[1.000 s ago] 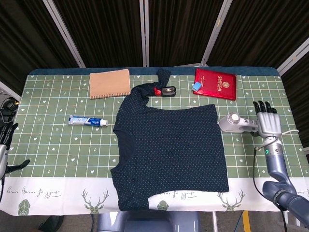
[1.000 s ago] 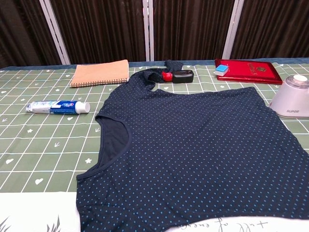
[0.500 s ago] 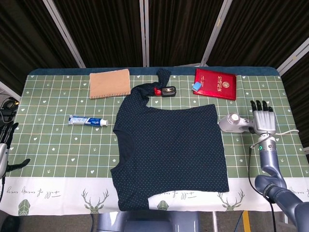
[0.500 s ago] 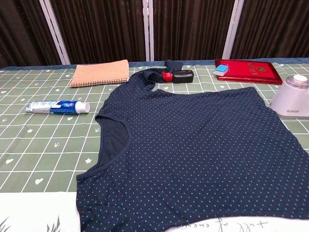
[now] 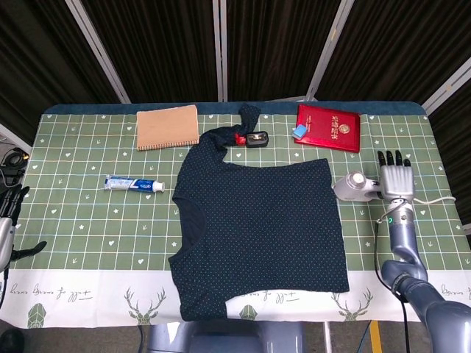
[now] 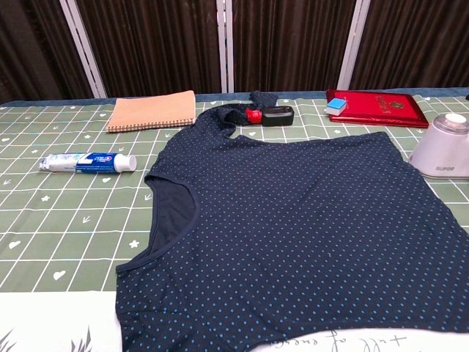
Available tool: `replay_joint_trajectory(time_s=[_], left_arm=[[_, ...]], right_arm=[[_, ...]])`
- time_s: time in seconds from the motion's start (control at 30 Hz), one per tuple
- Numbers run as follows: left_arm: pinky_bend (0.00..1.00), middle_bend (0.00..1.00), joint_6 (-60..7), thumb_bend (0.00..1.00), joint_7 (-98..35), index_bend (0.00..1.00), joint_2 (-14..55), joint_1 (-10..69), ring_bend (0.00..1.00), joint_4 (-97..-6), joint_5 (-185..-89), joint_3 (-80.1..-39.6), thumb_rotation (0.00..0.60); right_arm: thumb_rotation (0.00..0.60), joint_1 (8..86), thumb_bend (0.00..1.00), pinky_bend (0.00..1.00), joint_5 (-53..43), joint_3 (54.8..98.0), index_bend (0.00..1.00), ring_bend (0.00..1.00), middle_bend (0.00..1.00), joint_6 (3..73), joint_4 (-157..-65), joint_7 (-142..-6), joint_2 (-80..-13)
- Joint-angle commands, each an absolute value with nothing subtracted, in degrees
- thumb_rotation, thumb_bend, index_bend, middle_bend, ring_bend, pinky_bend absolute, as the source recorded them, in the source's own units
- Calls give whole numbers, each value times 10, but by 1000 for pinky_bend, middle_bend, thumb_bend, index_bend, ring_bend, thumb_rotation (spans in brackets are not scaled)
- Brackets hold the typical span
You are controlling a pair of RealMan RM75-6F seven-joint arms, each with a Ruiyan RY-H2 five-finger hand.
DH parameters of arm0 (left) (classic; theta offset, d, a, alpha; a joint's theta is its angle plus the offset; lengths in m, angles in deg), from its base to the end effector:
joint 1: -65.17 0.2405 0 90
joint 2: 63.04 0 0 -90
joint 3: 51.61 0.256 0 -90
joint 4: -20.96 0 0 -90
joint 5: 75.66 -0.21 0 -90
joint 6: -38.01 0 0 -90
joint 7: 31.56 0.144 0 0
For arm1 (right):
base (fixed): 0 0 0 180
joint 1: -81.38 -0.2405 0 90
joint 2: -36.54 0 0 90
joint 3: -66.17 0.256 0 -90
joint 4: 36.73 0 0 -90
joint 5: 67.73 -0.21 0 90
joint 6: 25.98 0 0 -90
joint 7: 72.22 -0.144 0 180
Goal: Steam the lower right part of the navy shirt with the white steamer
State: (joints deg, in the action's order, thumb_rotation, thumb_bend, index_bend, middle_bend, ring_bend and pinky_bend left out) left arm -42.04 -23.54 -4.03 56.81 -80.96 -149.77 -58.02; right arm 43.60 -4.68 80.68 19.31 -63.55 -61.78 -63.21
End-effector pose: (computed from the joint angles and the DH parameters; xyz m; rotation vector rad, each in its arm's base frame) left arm -0.2973 0.2075 0.1773 -1.3064 -0.9432 -0.8029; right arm -0.3530 -0.4168 0.0746 1.3896 -0.7707 0.4145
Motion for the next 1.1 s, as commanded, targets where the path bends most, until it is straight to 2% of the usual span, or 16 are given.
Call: replay_joint_trajectory(time_s=[0.03,0.2,0.3,0.33,0.4,0.53,0.6,0.67,0.87,1.1], left_arm=[[0,0,-420,0,-234,0,-39,568,0,-808,-1496,-581,600],[0,0,-416,0,-230,0,-36,565,0,-806,-1490,-582,600],[0,0,-415,0,-229,0,-36,564,0,-806,-1488,-582,600],[0,0,-415,0,-229,0,-35,564,0,-805,-1487,-582,600],[0,0,-414,0,-229,0,-35,564,0,-805,-1486,-582,600],[0,0,-412,0,-229,0,-34,561,0,-804,-1484,-584,600],[0,0,-408,0,-228,0,-33,559,0,-802,-1483,-583,600],[0,0,-405,0,-229,0,-33,558,0,-801,-1481,-583,600],[0,0,-408,0,-232,0,-35,559,0,-803,-1482,-583,600],[0,0,-408,0,-231,0,-34,559,0,-803,-1487,-580,600]], right_arm=[[600,426,464,238,-42,809,65,52,167,180,-608,-627,-649],[600,414,482,239,-36,810,67,54,170,161,-568,-638,-671],[600,410,564,245,-33,811,106,91,215,151,-551,-645,-679],[600,409,601,268,-32,811,151,133,260,149,-548,-649,-681],[600,408,642,356,-27,810,267,231,363,151,-543,-657,-683],[600,409,662,650,-9,801,561,447,585,146,-540,-684,-682],[600,410,668,794,0,797,693,537,672,152,-538,-699,-680],[600,413,681,881,9,791,775,594,713,160,-536,-716,-679],[600,423,722,932,49,765,843,644,724,170,-539,-781,-667],[600,439,731,938,99,737,857,656,731,241,-526,-899,-648]])
